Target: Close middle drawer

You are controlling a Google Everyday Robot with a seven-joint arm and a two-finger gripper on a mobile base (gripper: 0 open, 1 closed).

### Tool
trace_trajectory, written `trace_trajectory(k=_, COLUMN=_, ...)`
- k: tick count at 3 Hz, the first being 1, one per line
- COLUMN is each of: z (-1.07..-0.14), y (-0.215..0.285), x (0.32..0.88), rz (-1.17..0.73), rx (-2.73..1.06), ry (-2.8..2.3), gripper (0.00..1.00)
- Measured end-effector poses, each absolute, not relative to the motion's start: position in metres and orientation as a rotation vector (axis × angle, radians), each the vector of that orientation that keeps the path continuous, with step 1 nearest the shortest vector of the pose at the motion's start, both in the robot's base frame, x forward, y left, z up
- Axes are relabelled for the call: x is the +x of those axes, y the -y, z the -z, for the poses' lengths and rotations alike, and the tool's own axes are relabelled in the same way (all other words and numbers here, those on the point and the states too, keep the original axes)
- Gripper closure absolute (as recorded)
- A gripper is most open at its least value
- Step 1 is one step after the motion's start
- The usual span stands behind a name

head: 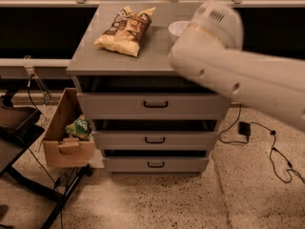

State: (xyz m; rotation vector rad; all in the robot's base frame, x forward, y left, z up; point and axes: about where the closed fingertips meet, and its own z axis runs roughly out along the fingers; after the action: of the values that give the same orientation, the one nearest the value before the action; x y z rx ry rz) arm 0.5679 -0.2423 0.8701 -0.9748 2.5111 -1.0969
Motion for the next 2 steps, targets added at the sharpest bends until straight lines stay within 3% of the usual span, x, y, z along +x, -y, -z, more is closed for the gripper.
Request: trace_trajectory(k=2, z=-0.913, y=0.320, x=0.482, rz=0.944, rx=-0.521, ry=-2.913, gripper=1.00)
